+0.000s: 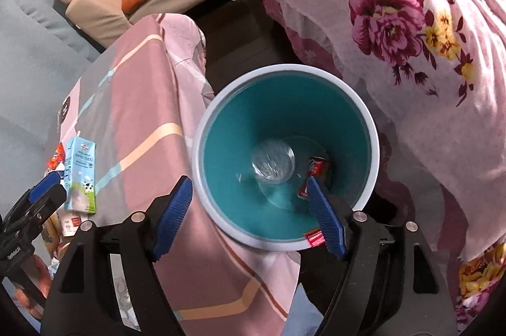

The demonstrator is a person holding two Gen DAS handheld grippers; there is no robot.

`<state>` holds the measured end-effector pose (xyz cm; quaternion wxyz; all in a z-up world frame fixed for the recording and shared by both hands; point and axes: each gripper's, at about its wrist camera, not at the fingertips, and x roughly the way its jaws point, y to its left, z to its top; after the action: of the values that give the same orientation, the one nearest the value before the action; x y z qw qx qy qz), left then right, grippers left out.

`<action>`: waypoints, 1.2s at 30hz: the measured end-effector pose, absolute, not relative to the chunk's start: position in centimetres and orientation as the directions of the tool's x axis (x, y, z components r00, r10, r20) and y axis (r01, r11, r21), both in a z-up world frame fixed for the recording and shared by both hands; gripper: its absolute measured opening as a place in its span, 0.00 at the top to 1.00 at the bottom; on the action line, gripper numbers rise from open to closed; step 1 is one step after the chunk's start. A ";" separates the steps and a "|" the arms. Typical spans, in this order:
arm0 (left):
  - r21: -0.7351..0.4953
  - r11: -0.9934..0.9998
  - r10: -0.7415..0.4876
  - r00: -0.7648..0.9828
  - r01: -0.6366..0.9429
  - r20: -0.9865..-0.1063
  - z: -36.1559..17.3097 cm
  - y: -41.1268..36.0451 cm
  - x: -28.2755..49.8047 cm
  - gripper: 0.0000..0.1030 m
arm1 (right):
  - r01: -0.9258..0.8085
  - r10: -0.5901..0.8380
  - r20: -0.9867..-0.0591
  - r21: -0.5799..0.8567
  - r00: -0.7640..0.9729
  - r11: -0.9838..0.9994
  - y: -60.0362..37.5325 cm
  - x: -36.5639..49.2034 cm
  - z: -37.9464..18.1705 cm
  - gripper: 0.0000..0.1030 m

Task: Collect trash
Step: 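Open the left gripper over the bin dropping the can while the right gripper releases the bottle, then grasp the white ALDI cup with the left gripper while the right gripper grasps the blue milk carton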

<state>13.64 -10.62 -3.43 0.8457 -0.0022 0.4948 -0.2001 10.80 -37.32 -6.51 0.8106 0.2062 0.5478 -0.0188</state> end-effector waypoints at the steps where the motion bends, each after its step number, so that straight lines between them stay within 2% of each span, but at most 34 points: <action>1: -0.197 0.924 -0.333 0.438 0.326 -0.835 -3.3 -9.9 13.5 0.21 | 0.252 0.196 -0.895 0.314 0.401 0.916 -37.1 10.8 -6.3 0.29; 13: -0.176 0.965 -0.250 0.490 0.192 -0.835 -3.6 -1.7 12.5 0.21 | 0.156 0.225 -0.887 0.309 0.404 0.938 -31.7 10.7 -3.8 0.28; 21: -0.127 0.973 -0.206 0.474 0.193 -0.856 -5.0 0.5 11.9 0.22 | 0.119 0.246 -0.888 0.313 0.389 0.942 -28.7 10.7 -3.3 0.28; 28: -0.110 0.971 -0.199 0.457 0.213 -0.867 -6.1 0.9 11.8 0.29 | 0.083 0.251 -0.890 0.303 0.380 0.949 -26.6 10.9 -2.7 0.27; 30: -0.106 0.969 -0.199 0.451 0.224 -0.870 -6.3 0.9 11.7 0.36 | 0.072 0.251 -0.891 0.299 0.379 0.952 -26.1 11.0 -2.5 0.27; 31: -0.105 0.966 -0.202 0.441 0.235 -0.875 -6.6 0.8 11.7 0.46 | 0.068 0.250 -0.892 0.296 0.377 0.953 -25.8 11.0 -2.4 0.27; 32: -0.106 0.965 -0.204 0.431 0.240 -0.879 -6.9 0.7 11.7 0.52 | 0.064 0.249 -0.892 0.294 0.376 0.954 -25.4 11.1 -2.3 0.27; 36: -0.131 0.961 -0.226 0.422 0.242 -0.878 -7.4 1.2 11.9 0.53 | 0.049 0.250 -0.895 0.287 0.370 0.957 -24.4 11.3 -2.0 0.27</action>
<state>11.85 1.17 -7.42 0.8432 0.0078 0.5193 -0.1388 11.31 -24.36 -1.99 0.8167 0.1338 0.5579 0.0616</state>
